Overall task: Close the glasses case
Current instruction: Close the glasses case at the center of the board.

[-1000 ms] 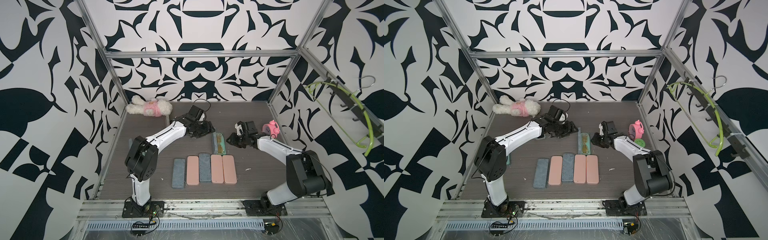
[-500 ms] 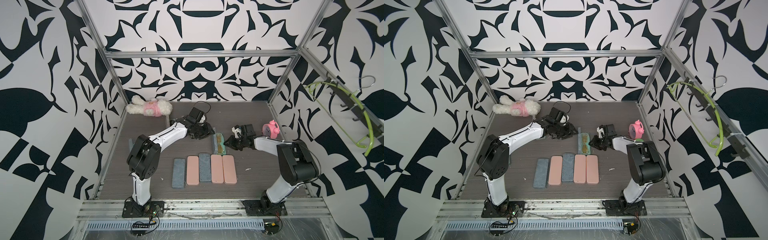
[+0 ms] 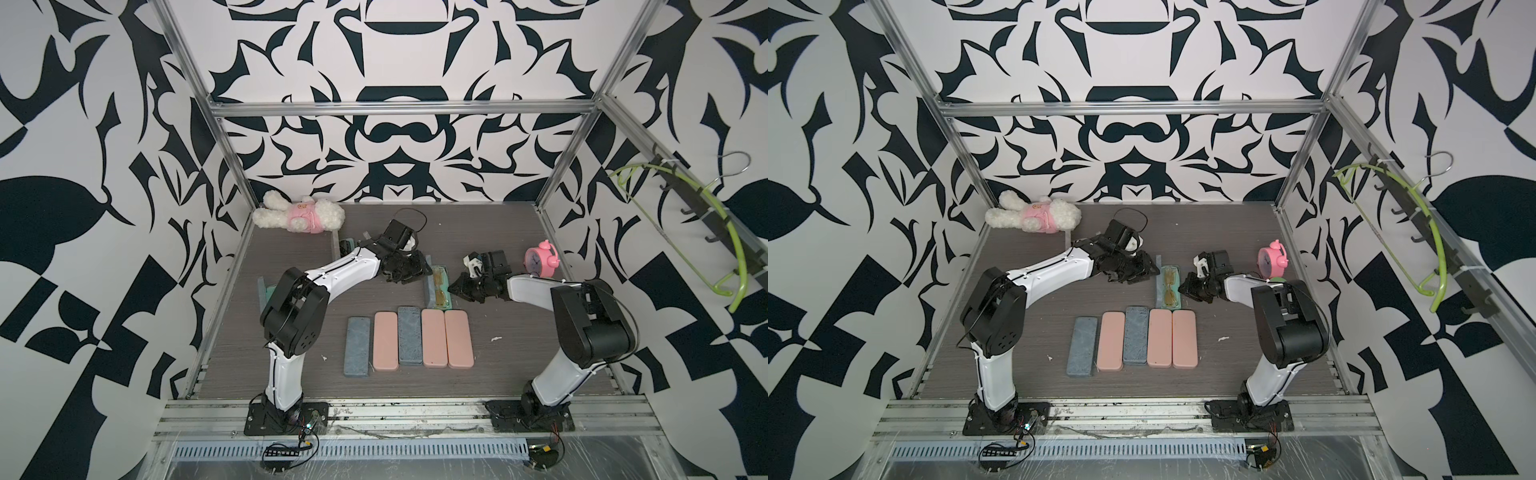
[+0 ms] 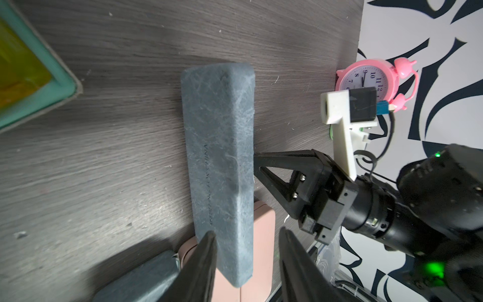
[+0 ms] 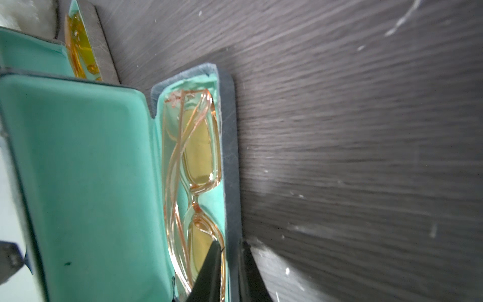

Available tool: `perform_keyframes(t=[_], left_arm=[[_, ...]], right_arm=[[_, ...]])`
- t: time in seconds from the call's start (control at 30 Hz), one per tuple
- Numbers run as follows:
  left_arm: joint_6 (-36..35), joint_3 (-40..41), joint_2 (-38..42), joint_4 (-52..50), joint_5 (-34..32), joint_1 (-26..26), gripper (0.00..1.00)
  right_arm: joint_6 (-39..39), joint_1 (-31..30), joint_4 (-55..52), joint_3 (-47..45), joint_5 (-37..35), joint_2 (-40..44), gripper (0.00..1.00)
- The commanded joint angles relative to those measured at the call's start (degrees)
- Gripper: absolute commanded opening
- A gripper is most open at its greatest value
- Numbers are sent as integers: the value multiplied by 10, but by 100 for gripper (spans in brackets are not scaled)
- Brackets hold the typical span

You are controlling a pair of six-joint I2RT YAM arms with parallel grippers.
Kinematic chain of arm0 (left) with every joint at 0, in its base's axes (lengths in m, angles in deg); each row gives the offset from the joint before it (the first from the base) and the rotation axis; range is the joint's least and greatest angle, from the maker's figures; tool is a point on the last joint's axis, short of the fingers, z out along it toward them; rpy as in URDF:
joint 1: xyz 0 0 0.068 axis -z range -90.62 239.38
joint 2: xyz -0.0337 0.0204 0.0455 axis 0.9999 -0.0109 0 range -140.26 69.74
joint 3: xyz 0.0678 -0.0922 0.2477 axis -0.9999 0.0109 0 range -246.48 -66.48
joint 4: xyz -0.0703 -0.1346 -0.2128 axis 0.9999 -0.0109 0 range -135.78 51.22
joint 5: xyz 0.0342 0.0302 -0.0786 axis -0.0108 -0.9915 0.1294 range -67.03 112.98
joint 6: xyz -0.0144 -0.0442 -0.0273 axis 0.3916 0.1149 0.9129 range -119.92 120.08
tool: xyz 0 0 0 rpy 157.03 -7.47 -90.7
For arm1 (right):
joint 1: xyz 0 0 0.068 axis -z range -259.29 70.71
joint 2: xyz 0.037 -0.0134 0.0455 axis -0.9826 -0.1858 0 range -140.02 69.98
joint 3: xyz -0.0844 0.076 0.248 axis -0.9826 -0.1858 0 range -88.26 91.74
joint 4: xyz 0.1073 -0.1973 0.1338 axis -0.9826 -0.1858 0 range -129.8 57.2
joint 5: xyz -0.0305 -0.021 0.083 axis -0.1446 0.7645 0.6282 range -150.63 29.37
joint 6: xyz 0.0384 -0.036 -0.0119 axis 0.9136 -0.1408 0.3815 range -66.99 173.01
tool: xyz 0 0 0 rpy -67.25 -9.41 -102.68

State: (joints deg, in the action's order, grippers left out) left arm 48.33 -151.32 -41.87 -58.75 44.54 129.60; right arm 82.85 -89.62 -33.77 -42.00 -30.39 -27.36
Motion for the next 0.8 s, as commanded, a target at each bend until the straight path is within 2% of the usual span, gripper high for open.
perform_keyframes(t=[0.0,0.77], left_arm=[[-1,-10,-18,-10,2,4,41],[-4,-25,-54,-23,-9,22,34]], right_arm=[[-7,0,10,-4,4,10,16],[-13,0,14,-17,2,10,11]])
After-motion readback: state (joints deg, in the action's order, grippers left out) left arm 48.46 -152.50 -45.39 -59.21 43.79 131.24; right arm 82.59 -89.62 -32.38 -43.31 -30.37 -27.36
